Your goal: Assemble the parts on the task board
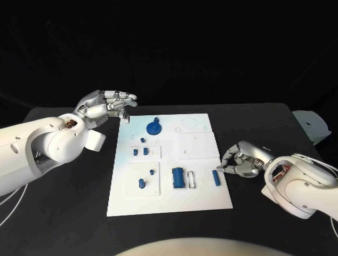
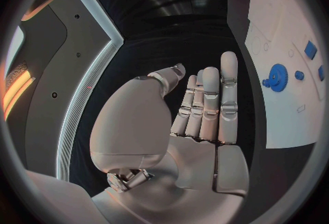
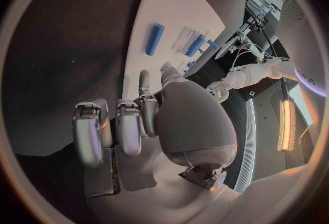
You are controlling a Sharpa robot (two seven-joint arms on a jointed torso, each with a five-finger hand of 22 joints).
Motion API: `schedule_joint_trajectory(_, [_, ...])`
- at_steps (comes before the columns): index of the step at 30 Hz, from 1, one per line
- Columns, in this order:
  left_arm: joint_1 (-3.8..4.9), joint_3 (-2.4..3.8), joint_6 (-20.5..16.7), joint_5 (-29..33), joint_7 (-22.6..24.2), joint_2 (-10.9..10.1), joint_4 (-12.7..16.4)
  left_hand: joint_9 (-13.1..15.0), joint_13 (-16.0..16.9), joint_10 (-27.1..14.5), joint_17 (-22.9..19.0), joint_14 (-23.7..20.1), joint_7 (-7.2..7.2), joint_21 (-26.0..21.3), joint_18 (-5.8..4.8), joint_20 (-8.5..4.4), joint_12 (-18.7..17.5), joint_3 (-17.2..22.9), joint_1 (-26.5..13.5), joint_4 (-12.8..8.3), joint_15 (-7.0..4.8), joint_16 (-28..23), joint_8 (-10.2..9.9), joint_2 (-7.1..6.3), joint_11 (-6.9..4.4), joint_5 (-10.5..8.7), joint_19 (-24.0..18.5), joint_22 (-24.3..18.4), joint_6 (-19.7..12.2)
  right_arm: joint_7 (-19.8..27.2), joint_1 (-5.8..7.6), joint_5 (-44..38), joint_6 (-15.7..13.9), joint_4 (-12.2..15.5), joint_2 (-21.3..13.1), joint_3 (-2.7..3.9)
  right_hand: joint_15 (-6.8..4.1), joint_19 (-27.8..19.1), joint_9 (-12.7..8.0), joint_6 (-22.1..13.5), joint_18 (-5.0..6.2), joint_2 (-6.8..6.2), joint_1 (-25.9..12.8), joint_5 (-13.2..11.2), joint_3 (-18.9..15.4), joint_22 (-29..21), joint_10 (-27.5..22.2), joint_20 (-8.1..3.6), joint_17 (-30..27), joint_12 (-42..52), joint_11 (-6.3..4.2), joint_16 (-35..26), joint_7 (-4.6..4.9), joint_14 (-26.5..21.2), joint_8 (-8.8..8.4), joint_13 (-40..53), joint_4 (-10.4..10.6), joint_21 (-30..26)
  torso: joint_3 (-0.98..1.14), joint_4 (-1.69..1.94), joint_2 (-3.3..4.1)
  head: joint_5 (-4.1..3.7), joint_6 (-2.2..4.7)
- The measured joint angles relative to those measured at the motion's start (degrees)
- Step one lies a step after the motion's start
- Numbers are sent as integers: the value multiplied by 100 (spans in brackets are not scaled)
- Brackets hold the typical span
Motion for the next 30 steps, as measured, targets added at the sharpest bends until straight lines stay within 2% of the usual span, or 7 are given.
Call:
schedule_joint_trajectory(4, [0, 0, 0, 0, -2, -4, 0, 0, 0, 0, 0, 0, 0, 0, 0, 0, 0, 0, 0, 0, 0, 0, 0, 0, 0, 0, 0, 0, 0, -96, -88, -84, 76, 24, 32, -4, 0, 0, -27, 0, 0, -43, -80, 0, -73, 0, 21, 0, 0, -28, 20, 0, 0, 0, -38, 15, 6, 0, -1, 3, 3, -12, -2])
schedule_joint_trajectory(9, [0, -1, 1, 0, -4, -8, 1, 0, 0, 0, 0, 0, 0, 0, 0, 0, 0, 0, 0, 0, 0, 0, 0, 0, 0, 0, 0, 0, 0, -198, -164, -177, 148, 33, 104, -7, 16, 0, -50, 0, 0, -35, -143, 0, -126, 0, 0, 0, 0, -75, 41, 0, 0, 17, -82, 15, 1, 0, -3, 7, 4, -19, -5])
schedule_joint_trajectory(11, [0, -1, 1, 0, -4, -9, 1, 0, 0, 0, 0, 0, 0, 0, 1, 0, 0, 0, 0, 0, 0, 0, 0, 0, 0, 0, 0, 0, 0, -237, -186, -226, 174, 29, 134, -7, 20, 0, -58, -22, 1, -65, -174, 0, -167, -1, 0, 41, -1, -117, 41, -22, 22, 21, -104, 15, 6, 0, -3, 7, 5, -16, -6])
schedule_joint_trajectory(19, [0, -2, 2, 0, -4, -19, 2, 0, 0, 0, 0, 0, 0, 0, 0, 0, 0, 0, 0, 0, 0, 0, 0, 0, 0, 0, 0, -7, 0, -355, -290, -404, 246, -24, 247, -6, 20, 0, -58, -22, 0, -65, -173, 0, -173, 4, 0, 40, -1, -117, 41, -22, 22, 21, -105, 15, 0, 0, -3, 10, 5, -15, -13])
schedule_joint_trajectory(27, [0, -4, 2, 0, -4, -29, 7, 0, 1, 0, 1, 0, 0, 0, 0, 0, 0, 0, 0, 0, 0, 0, 0, 0, 0, 0, 0, -7, 0, -411, -321, -587, 269, -81, 342, 5, 20, 0, -52, -5, 0, -65, -173, 0, -173, 4, 0, 40, -1, -117, 41, -22, 6, 21, -106, 15, 0, 0, -5, 8, 4, -7, -9])
schedule_joint_trajectory(30, [0, -4, 2, 0, -4, -32, 8, 0, 1, 0, 1, 0, 0, 0, 0, 0, 0, 0, 0, 0, 0, 0, 0, 0, 0, 0, 0, -6, 0, -430, -325, -662, 274, -103, 383, 11, 20, 0, -52, 23, 0, -1, -51, -33, -173, 3, 0, 40, -1, -117, 41, -22, 20, 21, -126, 16, 0, 0, -6, 7, 4, -2, -9])
